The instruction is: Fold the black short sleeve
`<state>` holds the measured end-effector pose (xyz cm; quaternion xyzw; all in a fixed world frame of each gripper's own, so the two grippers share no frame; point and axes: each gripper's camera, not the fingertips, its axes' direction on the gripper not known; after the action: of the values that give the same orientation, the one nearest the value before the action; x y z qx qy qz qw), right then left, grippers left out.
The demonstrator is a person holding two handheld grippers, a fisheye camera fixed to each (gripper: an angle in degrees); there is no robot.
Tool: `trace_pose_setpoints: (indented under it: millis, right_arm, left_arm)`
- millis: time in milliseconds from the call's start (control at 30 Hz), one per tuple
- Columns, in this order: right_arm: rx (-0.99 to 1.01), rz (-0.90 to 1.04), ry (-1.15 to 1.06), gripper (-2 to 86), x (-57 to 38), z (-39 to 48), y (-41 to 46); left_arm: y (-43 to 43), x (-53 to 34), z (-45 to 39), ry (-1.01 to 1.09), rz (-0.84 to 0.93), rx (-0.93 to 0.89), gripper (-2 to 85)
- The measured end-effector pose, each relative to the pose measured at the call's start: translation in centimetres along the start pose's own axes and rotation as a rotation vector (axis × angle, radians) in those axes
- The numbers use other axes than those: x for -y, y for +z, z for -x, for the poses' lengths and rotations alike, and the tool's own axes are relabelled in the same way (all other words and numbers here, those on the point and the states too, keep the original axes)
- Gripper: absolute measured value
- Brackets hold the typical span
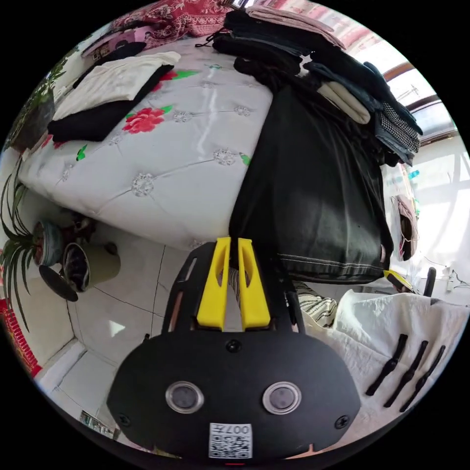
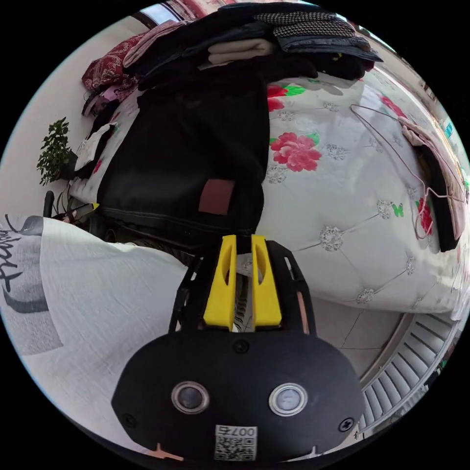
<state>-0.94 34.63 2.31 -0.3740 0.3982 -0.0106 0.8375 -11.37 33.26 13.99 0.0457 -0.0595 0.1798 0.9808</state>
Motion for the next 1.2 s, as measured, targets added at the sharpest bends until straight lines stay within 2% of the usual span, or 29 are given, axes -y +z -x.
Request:
trace_pose_setpoints:
  millis: [100, 233, 267, 333, 433, 567, 700, 800, 867, 1000, 1100, 1200]
  right_arm:
    - [0.088, -0.041, -0.048, 0.4, 0.2, -0.2, -1.9]
    - [0.309, -0.268, -0.046, 0.0, 0.3, -3.2, -10.1]
    - [0.342, -0.306, -0.045, 0.0, 0.1, -3.6, -11.5]
    - [0.437, -0.458, -0.06, -0.1, -1.3, -5.0, -17.0]
    - [0.48, -0.571, -0.124, -0.1, -3.8, -5.4, -21.2]
    - [0.558, -0.53, -0.103, -0.1, -4.0, -6.5, -20.9]
    - [0.602, -0.467, 0.014, -0.1, 2.1, -8.6, -18.6]
    - [0.665, -0.507, 0.096, -0.2, 8.6, -10.2, -19.7]
    - [0.668, -0.558, 0.114, -0.2, 11.7, -10.4, -22.3]
    - [0.687, -0.877, -0.037, -0.2, 12.1, -8.7, -33.0]
    - [0.62, -1.034, -0.218, -0.2, 8.0, -7.5, -38.7]
    - [0.537, -1.069, -0.362, -0.1, 3.1, -7.0, -40.5]
  left_arm:
    - [-1.6, 1.2, 0.2, 0.048, 0.019, -0.113, -0.6]
    - [-10.6, 2.3, 2.7, 0.015, -0.252, -0.44, -0.9]
    - [-12.3, 2.3, 2.9, 0.026, -0.291, -0.476, -0.9]
    - [-18.8, 2.0, 3.3, 0.127, -0.418, -0.598, -0.9]
    - [-24.3, 0.9, 4.0, 0.229, -0.473, -0.583, -0.9]
    - [-22.9, 1.5, 6.9, 0.176, -0.454, -0.56, -1.0]
    - [-15.7, 8.4, 11.0, -0.118, -0.427, -0.842, -1.0]
    - [-15.6, 15.7, 9.8, -0.19, -0.414, -0.843, -1.0]
    - [-18.7, 19.5, 7.8, -0.154, -0.443, -0.856, -1.0]
    - [-31.7, 22.5, 2.7, 0.097, -0.661, -0.933, -1.0]
    - [-39.3, 19.8, 0.5, 0.318, -0.752, -0.925, -1.0]
    - [-42.9, 14.8, -0.5, 0.478, -0.758, -0.845, -1.0]
